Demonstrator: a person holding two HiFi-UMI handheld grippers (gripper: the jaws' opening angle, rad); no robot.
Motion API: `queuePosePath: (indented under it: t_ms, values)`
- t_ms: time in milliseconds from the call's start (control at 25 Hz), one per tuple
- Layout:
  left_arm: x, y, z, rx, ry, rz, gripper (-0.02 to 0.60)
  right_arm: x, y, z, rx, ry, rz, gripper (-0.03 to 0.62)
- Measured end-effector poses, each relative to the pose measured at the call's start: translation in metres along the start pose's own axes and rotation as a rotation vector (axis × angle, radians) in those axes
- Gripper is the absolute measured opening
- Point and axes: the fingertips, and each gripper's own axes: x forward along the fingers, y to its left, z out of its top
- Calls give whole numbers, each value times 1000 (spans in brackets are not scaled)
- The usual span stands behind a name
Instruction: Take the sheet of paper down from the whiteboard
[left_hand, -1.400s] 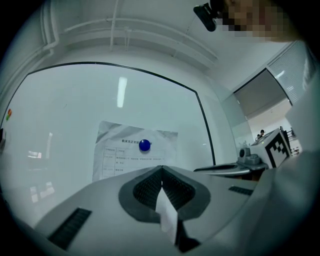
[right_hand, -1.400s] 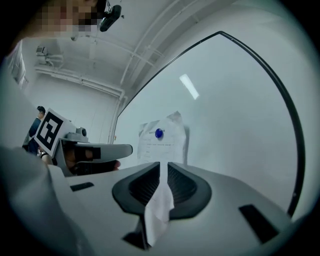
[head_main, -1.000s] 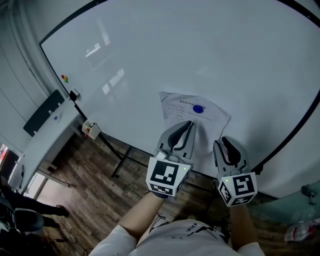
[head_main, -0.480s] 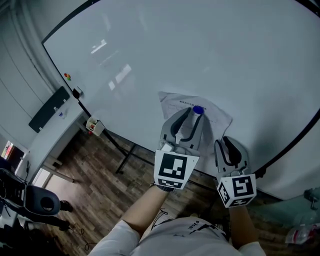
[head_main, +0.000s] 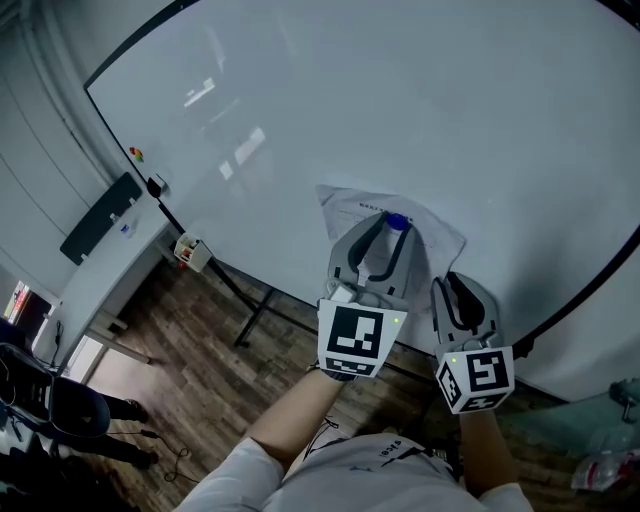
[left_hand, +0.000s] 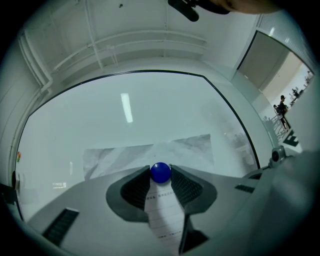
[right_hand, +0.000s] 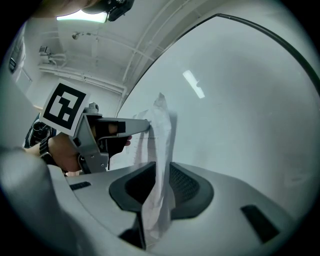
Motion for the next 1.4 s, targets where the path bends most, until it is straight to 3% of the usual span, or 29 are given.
queuePosePath:
  t_ms: [240,400,920,1400]
  values:
    - [0,0,0,7,-9,20,123,2,0,-1,-6,10,-7,88]
    - [-1,4,0,-9,-25,22,123,6,2,-3,-1,20,-11,26]
    - [-24,5,-5,-105,-32,-27,124,-6,3,-8,97,42,36,15]
    - [-91,12,-67,-209,81,-55,124,-19,34,-46,136,141,42,14]
